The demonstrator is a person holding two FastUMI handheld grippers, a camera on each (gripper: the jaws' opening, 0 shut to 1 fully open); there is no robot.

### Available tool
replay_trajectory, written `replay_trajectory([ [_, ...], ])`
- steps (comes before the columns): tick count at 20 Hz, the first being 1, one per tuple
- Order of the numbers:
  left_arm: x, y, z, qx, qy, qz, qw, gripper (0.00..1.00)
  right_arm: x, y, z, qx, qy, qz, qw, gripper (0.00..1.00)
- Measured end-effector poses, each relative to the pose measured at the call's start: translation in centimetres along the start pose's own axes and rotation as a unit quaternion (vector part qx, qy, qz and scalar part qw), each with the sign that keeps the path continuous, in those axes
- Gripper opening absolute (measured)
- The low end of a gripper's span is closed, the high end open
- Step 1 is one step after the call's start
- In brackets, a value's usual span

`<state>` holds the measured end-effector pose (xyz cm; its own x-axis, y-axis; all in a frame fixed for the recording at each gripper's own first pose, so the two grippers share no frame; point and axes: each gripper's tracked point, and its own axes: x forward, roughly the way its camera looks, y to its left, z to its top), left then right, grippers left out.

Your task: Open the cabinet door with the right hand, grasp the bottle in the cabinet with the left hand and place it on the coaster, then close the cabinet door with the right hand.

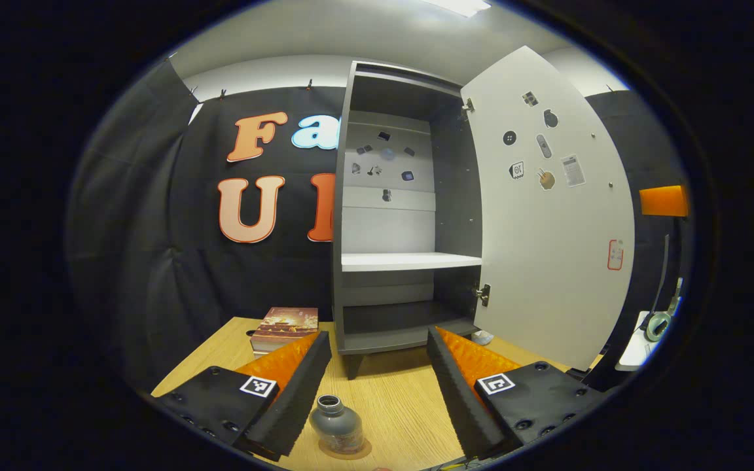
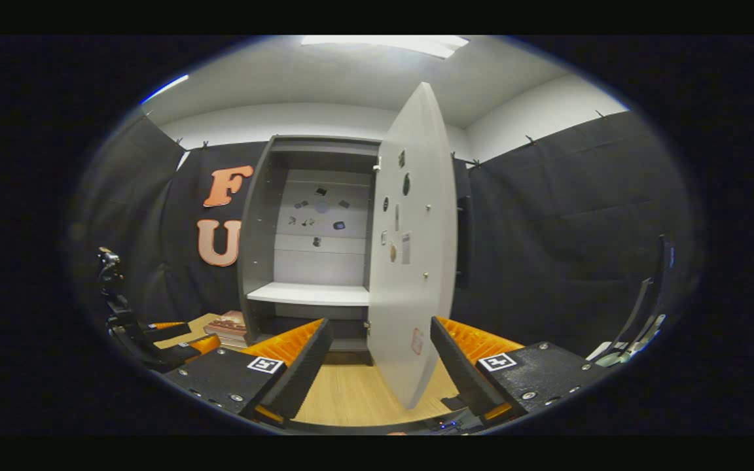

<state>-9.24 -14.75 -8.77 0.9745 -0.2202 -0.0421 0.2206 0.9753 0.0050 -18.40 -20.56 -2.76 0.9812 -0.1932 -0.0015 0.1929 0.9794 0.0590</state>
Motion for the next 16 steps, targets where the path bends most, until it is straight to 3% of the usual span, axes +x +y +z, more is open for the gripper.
replay_trajectory([
  [6,-1.4,0.6,2.6,0.017,-0.01,0.056,0.998,0.95,3.0,-9.5,1.3,-0.011,-0.015,-0.066,0.998,0.93],
  [12,-0.1,0.2,4.0,0.02,-0.016,0.066,0.997,0.96,6.3,-10.3,0.5,-0.002,0.002,-0.054,0.999,0.92],
  [13,0.1,0.4,4.2,0.02,-0.017,0.068,0.997,0.96,6.3,-10.1,0.6,-0.002,0.003,-0.047,0.999,0.96],
  [16,1.0,0.4,4.2,0.01,-0.013,0.069,0.998,0.96,6.3,-9.0,1.1,0.008,0.006,-0.011,1.0,0.84],
])
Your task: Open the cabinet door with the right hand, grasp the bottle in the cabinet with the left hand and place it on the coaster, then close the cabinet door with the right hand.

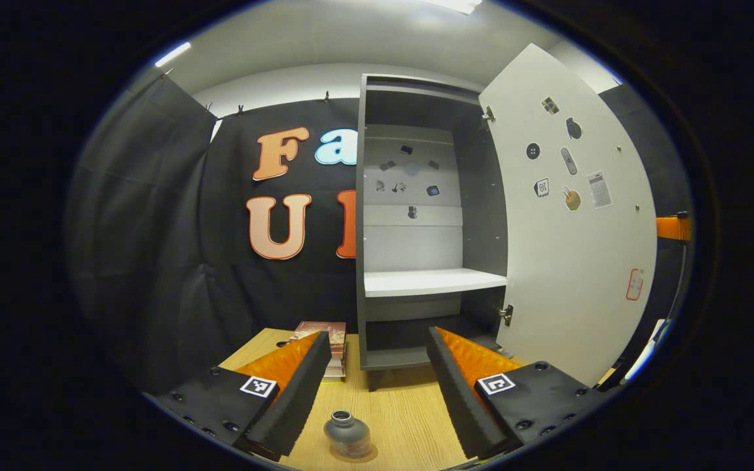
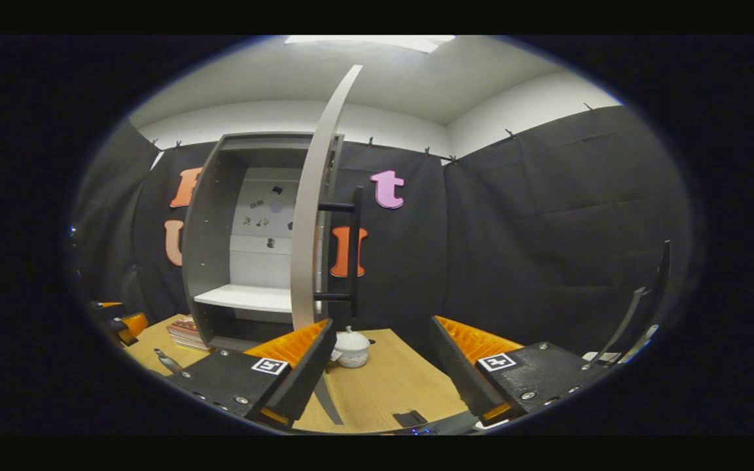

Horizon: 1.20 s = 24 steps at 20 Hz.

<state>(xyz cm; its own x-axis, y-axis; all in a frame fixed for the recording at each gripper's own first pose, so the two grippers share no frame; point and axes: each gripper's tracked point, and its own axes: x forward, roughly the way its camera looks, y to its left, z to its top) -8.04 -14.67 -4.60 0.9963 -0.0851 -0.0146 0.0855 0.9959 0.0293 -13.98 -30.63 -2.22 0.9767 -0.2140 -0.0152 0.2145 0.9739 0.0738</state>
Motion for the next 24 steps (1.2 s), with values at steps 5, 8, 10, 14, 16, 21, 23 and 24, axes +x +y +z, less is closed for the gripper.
replay_trajectory([
  [5,0.3,1.4,0.9,-0.012,-0.004,0.022,1.0,0.96,-0.3,3.8,1.0,0.019,-0.006,0.063,0.998,0.88],
  [8,-0.2,2.3,1.0,-0.014,0.001,0.033,0.999,0.96,-0.1,7.8,0.8,0.036,0.002,0.125,0.992,0.96],
  [10,-0.6,3.0,1.2,-0.011,0.0,0.043,0.999,0.96,0.1,10.3,1.0,0.038,0.001,0.164,0.986,0.87],
  [14,-0.8,4.5,1.4,-0.013,0.001,0.057,0.998,0.96,1.8,14.7,2.2,0.053,-0.001,0.21,0.976,0.82],
  [16,-0.2,5.4,1.4,-0.017,0.001,0.057,0.998,0.96,1.8,17.2,1.9,0.064,0.008,0.238,0.969,0.71],
  [21,2.1,8.8,1.4,-0.018,-0.007,0.049,0.999,0.96,4.4,24.7,1.9,0.081,0.017,0.271,0.959,0.49],
  [23,3.6,10.1,1.7,-0.019,-0.014,0.037,0.999,0.96,5.7,28.7,1.9,0.083,0.02,0.274,0.958,0.47],
  [24,4.4,10.9,1.6,-0.018,-0.014,0.033,0.999,0.96,6.6,30.5,1.9,0.081,0.02,0.271,0.959,0.41],
])
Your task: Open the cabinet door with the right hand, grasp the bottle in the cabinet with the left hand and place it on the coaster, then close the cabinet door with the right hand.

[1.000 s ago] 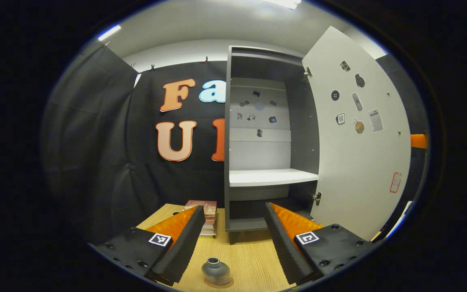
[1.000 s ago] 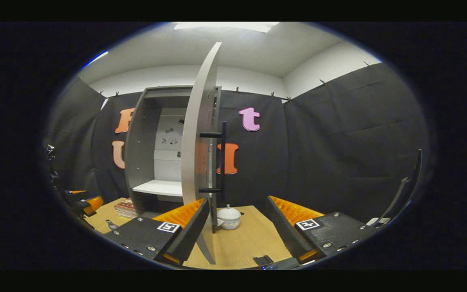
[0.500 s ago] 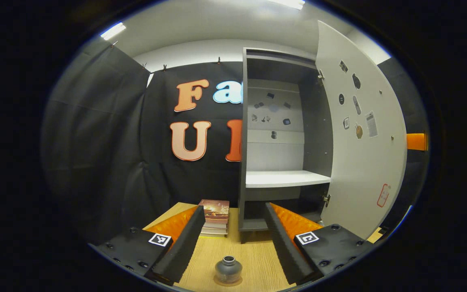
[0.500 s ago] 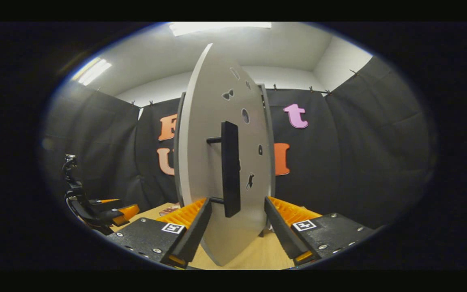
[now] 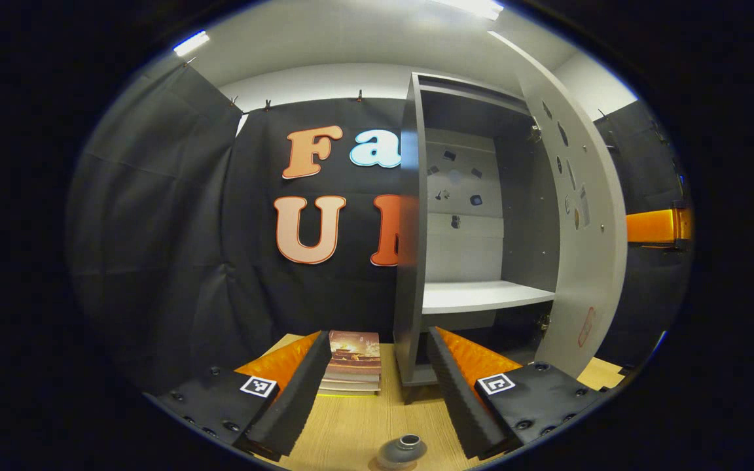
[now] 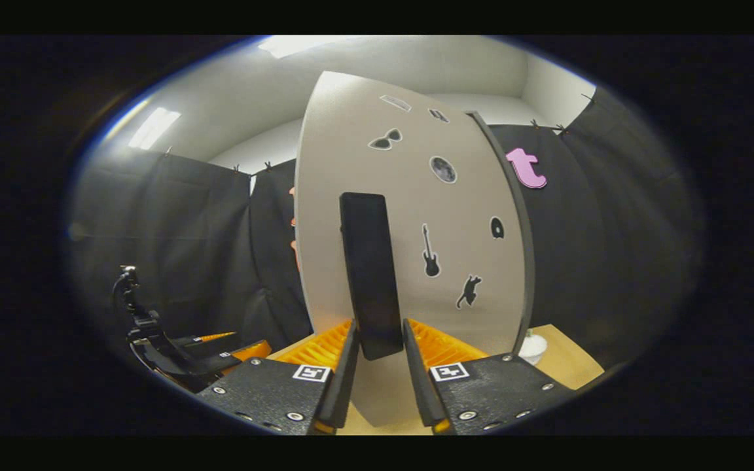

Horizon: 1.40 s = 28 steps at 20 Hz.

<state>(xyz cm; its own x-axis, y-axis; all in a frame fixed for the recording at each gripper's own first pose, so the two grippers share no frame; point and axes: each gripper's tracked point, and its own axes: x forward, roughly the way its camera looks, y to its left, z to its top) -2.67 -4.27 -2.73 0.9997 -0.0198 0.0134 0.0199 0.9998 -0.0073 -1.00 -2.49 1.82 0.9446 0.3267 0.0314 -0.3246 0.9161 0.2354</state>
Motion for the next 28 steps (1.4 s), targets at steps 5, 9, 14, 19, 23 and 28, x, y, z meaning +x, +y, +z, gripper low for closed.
replay_trajectory([
  [5,3.3,3.8,-0.6,-0.004,0.0,-0.022,1.0,0.96,8.1,4.0,-0.5,-0.021,-0.009,-0.04,0.999,0.36],
  [9,5.3,5.6,-0.6,-0.012,0.005,-0.043,0.999,0.96,12.2,4.1,-1.0,-0.022,-0.013,-0.08,0.996,0.36],
  [14,5.5,7.0,-0.1,-0.023,0.004,-0.043,0.999,0.96,14.4,4.3,-1.0,-0.026,-0.01,-0.103,0.994,0.36],
  [19,5.2,7.6,-0.2,-0.021,0.007,-0.031,0.999,0.94,15.5,4.2,-1.1,-0.024,-0.007,-0.101,0.995,0.36],
  [23,4.8,7.9,-0.1,-0.018,0.007,-0.018,1.0,0.94,16.3,4.3,-1.2,-0.028,-0.006,-0.093,0.995,0.37],
  [28,4.1,7.8,-0.1,-0.012,0.013,-0.004,1.0,0.97,17.8,3.9,-2.3,-0.023,0.009,-0.083,0.996,0.39],
])
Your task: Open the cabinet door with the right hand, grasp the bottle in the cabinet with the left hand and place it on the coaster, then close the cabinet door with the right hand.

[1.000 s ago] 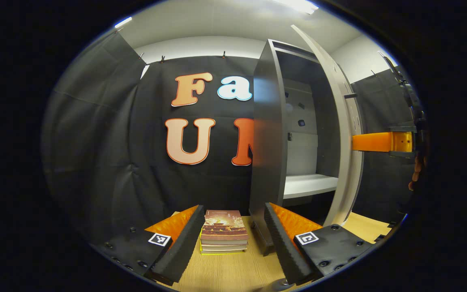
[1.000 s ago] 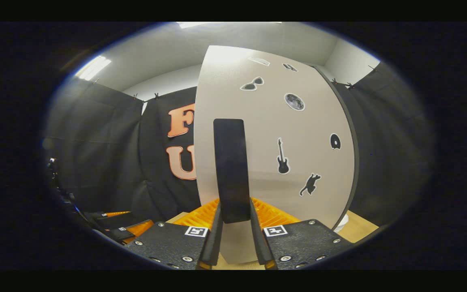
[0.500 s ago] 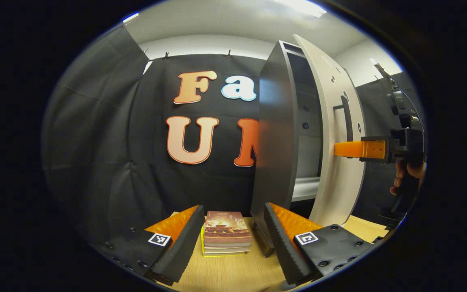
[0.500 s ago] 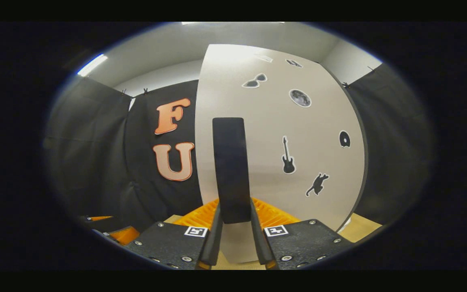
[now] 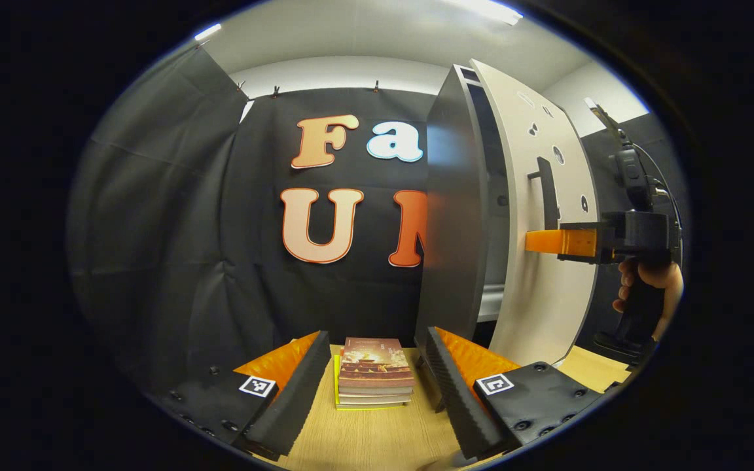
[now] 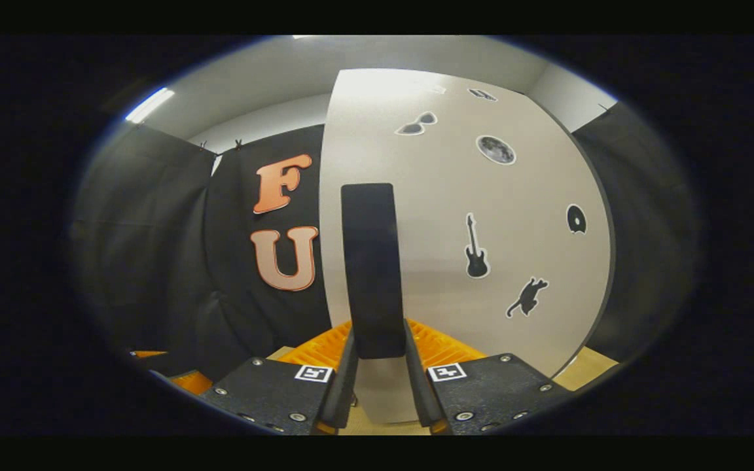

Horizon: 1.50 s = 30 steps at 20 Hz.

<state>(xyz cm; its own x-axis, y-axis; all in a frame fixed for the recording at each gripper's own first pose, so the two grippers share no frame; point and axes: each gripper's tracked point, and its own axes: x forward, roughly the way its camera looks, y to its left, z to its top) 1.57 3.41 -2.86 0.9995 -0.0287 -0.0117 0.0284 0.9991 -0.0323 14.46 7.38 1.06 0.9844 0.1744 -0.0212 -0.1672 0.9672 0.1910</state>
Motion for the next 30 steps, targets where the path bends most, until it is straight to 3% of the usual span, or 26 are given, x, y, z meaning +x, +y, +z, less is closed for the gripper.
replay_trajectory([
  [11,0.3,-0.5,0.6,0.009,0.002,0.022,1.0,0.94,3.2,1.1,-0.2,-0.019,-0.002,0.019,1.0,0.43],
  [15,0.5,-0.8,0.5,0.01,0.005,0.028,1.0,0.94,3.2,1.5,-0.2,-0.01,-0.002,0.041,0.999,0.57],
  [18,0.5,-1.0,0.5,0.01,0.005,0.033,0.999,0.94,3.2,1.9,-0.2,-0.009,-0.001,0.054,0.999,0.74],
  [21,0.4,-1.2,0.4,0.005,0.006,0.039,0.999,0.94,3.1,2.1,-0.2,-0.011,0.001,0.063,0.998,0.84],
  [30,-0.4,-1.7,0.4,-0.002,0.016,0.061,0.998,0.94,1.5,0.6,-0.3,-0.024,0.003,0.066,0.998,0.93],
])
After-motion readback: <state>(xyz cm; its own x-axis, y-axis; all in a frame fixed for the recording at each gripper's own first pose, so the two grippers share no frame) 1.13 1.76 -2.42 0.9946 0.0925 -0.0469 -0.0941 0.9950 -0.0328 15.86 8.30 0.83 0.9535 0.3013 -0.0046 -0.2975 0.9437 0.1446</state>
